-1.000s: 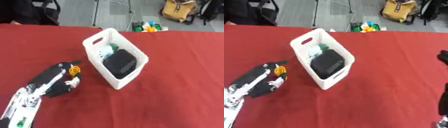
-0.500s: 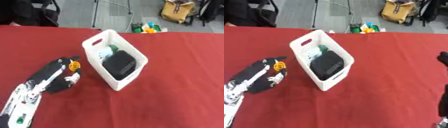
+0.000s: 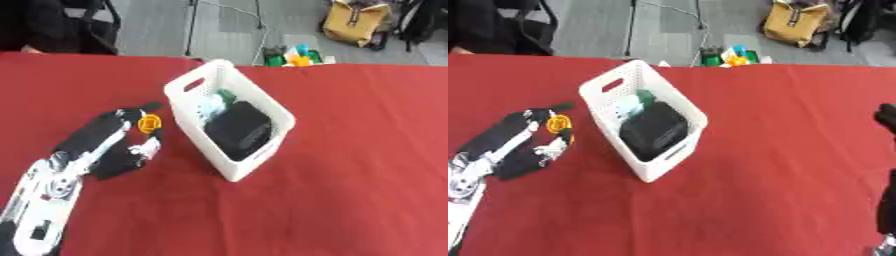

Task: Pick up objects on the table and place them in the box.

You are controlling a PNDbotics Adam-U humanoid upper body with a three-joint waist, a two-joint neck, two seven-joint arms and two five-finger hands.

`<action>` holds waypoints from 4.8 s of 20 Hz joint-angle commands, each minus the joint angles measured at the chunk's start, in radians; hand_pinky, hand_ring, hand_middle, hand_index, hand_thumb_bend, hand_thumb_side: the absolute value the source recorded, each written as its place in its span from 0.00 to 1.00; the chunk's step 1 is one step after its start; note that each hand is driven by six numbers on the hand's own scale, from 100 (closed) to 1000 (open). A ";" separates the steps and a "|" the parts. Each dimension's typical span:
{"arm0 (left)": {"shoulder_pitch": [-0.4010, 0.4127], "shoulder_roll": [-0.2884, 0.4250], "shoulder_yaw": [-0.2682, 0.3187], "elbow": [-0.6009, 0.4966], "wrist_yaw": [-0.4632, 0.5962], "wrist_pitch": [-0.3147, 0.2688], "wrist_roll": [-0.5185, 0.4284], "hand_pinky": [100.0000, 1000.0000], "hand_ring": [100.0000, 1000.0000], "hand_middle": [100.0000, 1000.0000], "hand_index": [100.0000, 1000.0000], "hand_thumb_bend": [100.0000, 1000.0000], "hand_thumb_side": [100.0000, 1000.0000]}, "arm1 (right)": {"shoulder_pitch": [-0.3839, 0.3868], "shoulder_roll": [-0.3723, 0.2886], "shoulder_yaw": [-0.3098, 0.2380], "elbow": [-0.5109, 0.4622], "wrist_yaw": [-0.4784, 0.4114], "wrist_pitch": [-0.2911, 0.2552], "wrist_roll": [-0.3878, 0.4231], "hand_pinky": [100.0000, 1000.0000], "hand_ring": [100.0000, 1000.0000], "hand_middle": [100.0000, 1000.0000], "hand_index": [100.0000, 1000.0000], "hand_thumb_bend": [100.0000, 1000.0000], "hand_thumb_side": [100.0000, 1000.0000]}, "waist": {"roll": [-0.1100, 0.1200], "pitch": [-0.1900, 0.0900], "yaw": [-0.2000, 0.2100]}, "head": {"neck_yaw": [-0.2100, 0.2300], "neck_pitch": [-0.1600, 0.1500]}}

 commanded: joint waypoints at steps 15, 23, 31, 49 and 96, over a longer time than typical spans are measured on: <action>-0.089 0.052 0.005 -0.055 0.014 0.003 -0.047 0.95 0.67 0.60 0.99 0.00 0.93 | 0.009 -0.030 -0.003 -0.023 -0.009 0.011 -0.002 0.75 0.72 0.61 0.73 0.00 0.94 | 0.018 -0.045 0.007 | -0.012 0.007; -0.138 0.053 -0.001 -0.060 0.034 0.004 -0.063 0.95 0.67 0.60 0.98 0.00 0.90 | 0.012 -0.032 -0.001 -0.023 -0.011 0.016 0.001 0.75 0.72 0.61 0.73 0.00 0.93 | 0.024 -0.052 0.007 | -0.010 0.011; -0.199 0.040 -0.016 -0.036 0.053 0.003 -0.079 0.94 0.67 0.59 0.98 0.00 0.89 | 0.016 -0.033 0.001 -0.023 -0.012 0.018 0.003 0.75 0.72 0.61 0.73 0.00 0.93 | 0.029 -0.058 0.000 | -0.005 0.013; -0.313 -0.034 -0.068 0.133 0.024 -0.032 -0.106 0.94 0.67 0.59 0.98 0.00 0.96 | 0.013 -0.030 0.011 -0.023 -0.017 0.018 0.017 0.76 0.72 0.61 0.73 0.00 0.94 | 0.035 -0.052 -0.030 | 0.013 0.003; -0.354 -0.074 -0.070 0.252 -0.057 -0.108 -0.086 1.00 1.00 1.00 1.00 0.00 1.00 | 0.013 -0.027 0.017 -0.023 -0.018 0.015 0.032 0.76 0.73 0.61 0.74 0.00 0.94 | 0.035 -0.046 -0.041 | 0.017 -0.008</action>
